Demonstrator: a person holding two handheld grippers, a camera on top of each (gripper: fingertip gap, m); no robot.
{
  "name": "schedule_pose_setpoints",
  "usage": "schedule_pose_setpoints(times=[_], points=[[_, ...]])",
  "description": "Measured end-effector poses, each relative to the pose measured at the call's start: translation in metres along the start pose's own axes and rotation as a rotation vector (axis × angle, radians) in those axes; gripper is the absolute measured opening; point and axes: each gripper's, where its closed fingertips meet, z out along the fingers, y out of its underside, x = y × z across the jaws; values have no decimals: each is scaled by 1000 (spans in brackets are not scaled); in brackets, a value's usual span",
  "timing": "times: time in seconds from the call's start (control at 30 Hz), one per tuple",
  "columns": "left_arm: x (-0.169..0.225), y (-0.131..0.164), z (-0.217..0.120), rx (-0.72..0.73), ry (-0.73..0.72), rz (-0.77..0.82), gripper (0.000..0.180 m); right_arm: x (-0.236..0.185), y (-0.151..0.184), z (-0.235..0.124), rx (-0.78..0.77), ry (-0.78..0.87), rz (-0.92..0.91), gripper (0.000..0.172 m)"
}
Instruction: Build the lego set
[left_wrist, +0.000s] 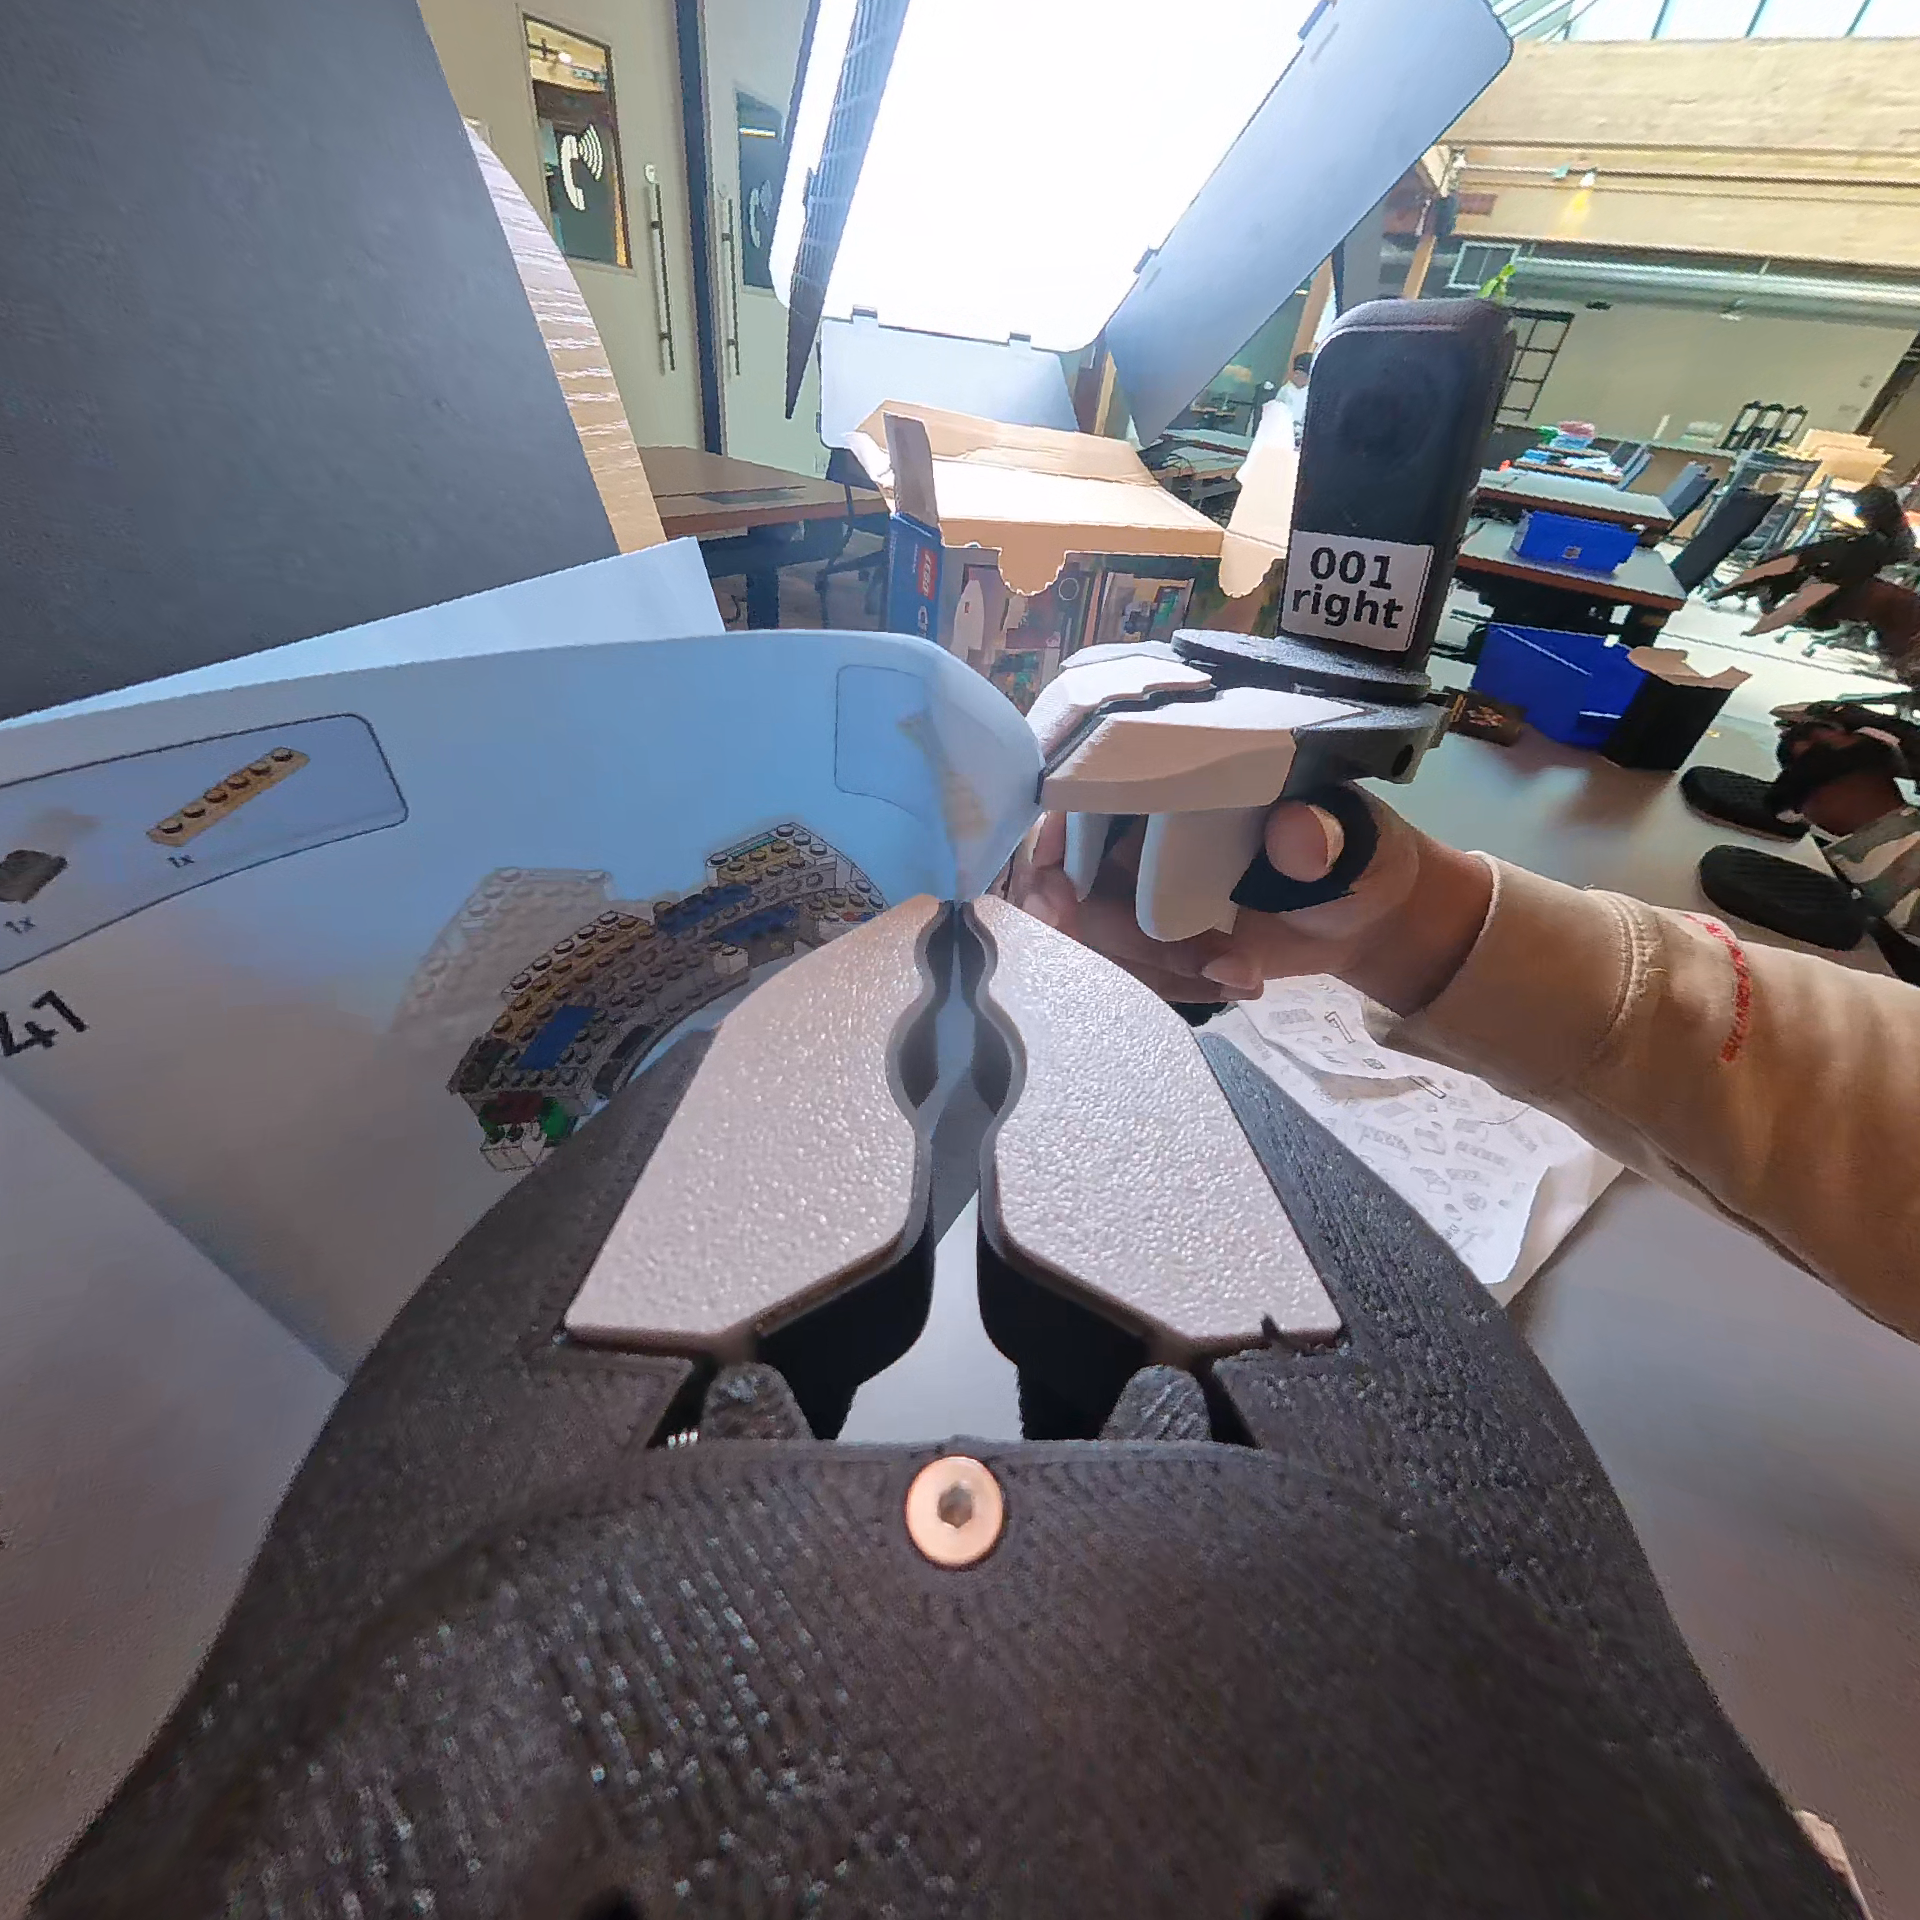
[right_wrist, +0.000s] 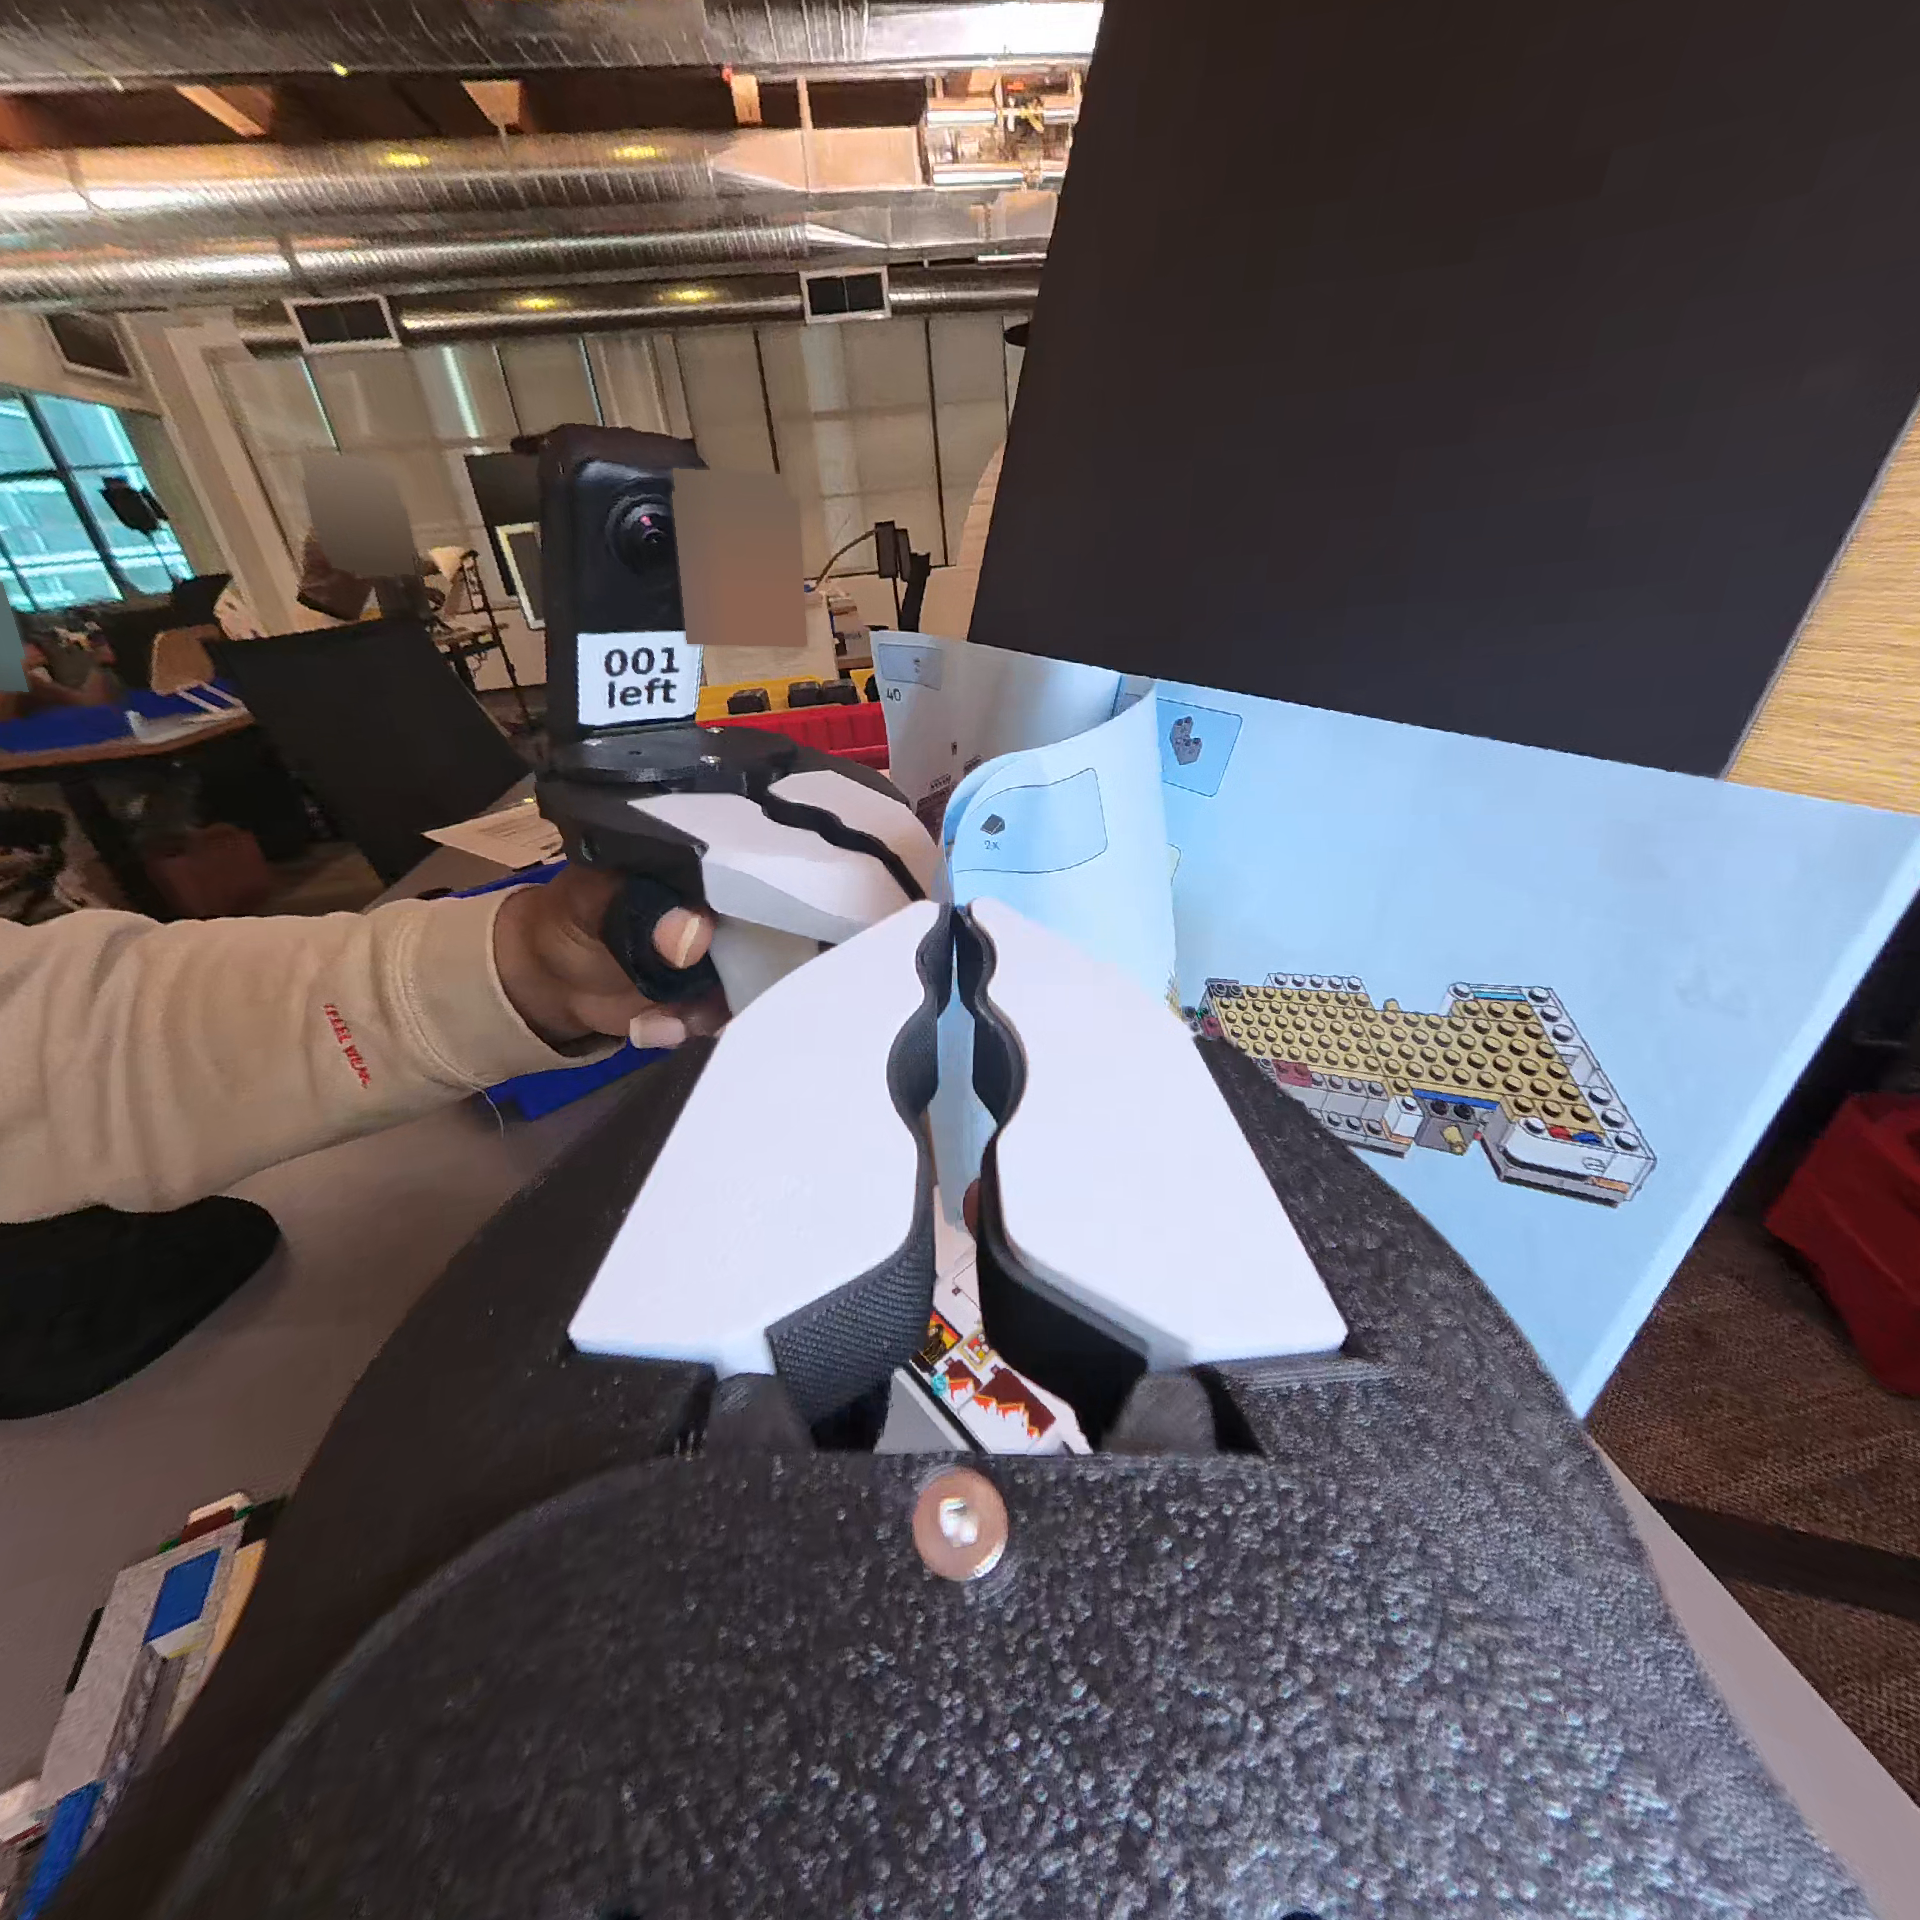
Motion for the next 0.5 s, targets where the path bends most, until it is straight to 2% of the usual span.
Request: schedule_pose_setpoints(times=[0.27, 0.3, 0.37, 0.4, 0.5], points=[[1, -3, -4, 19, 25, -39, 0, 11, -8, -14, 25, 29, 22, 0], [2, -2, -3, 18, 29, -41, 0, 10, -8, -13, 24, 30, 22, 3], [3, -2, -2, 21, 35, -44, 0, 8, -5, -10, 12, 17, 41, 22], [3, -2, -2, 23, 40, -48, 0, 8, -4, -8, 13, 11, 45, 22], [4, -2, 0, 23, 43, -53, 0, 2, -2, -3, 12, -17, 29, 6]])
